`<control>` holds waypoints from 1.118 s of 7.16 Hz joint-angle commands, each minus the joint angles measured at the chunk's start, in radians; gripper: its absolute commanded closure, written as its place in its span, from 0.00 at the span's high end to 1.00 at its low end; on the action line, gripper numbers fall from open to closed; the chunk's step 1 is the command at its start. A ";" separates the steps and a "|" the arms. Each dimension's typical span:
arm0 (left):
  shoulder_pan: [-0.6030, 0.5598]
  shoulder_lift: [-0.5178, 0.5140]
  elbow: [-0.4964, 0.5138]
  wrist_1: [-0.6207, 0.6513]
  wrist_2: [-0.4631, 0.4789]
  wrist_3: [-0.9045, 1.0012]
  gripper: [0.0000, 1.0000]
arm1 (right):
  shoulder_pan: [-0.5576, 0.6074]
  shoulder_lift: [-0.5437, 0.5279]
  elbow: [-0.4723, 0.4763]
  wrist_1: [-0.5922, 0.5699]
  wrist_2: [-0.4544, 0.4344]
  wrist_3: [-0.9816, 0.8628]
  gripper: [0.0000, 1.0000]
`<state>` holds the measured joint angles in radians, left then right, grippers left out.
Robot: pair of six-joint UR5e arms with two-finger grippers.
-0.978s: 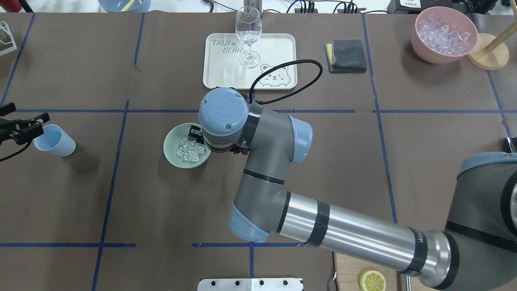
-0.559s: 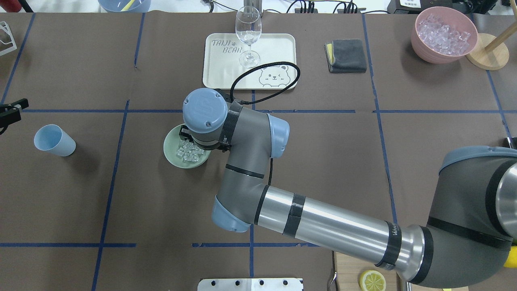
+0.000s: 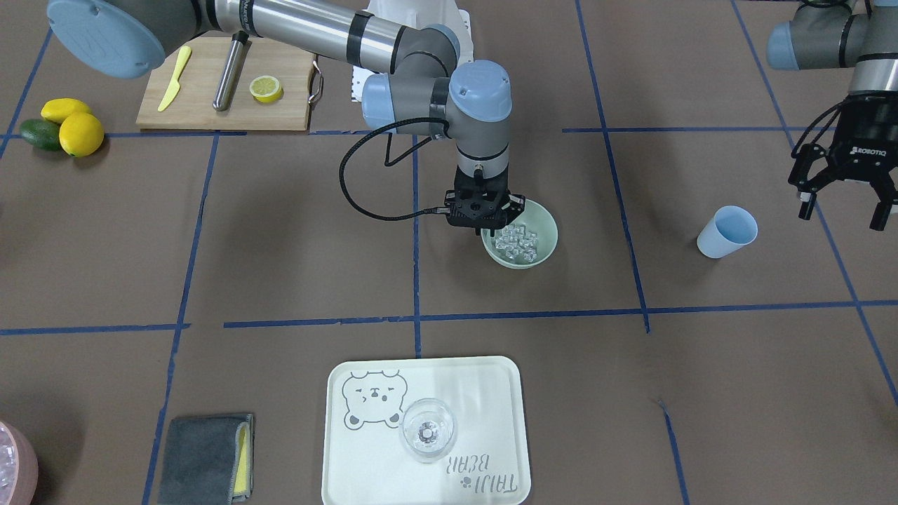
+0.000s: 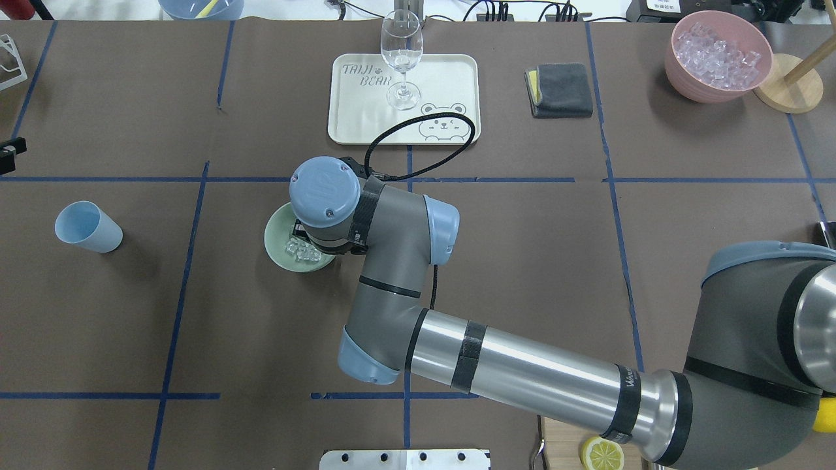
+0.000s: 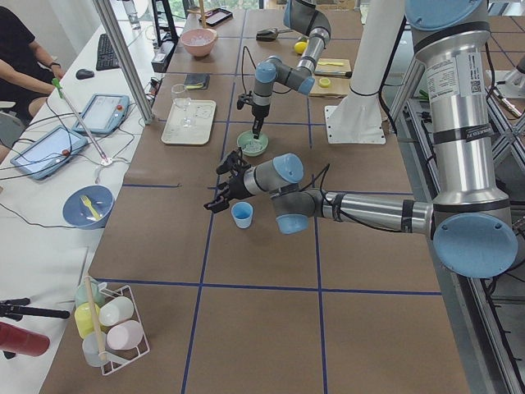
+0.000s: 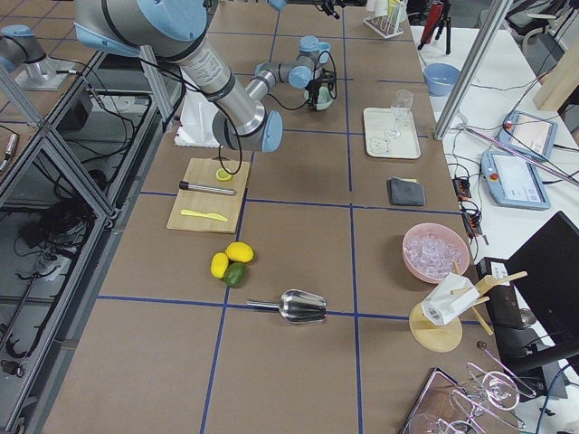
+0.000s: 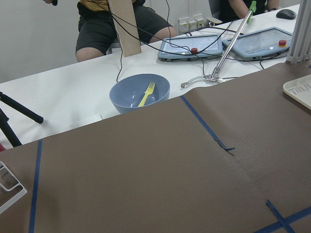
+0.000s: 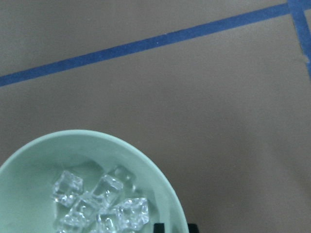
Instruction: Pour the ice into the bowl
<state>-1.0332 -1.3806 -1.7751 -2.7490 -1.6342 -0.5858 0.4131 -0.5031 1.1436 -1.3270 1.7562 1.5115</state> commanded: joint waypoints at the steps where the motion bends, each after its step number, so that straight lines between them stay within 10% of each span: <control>1: -0.098 -0.052 -0.001 0.140 -0.121 0.090 1.00 | -0.002 0.004 0.016 0.000 0.003 -0.025 0.00; 4: -0.185 -0.091 0.002 0.328 -0.266 0.236 1.00 | 0.039 -0.066 0.217 -0.011 0.066 -0.019 0.00; 8: -0.306 -0.110 0.000 0.629 -0.452 0.452 1.00 | 0.157 -0.509 0.814 -0.188 0.108 -0.078 0.00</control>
<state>-1.2969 -1.4744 -1.7663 -2.2509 -2.0435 -0.2197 0.5278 -0.8947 1.8217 -1.4675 1.8575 1.4712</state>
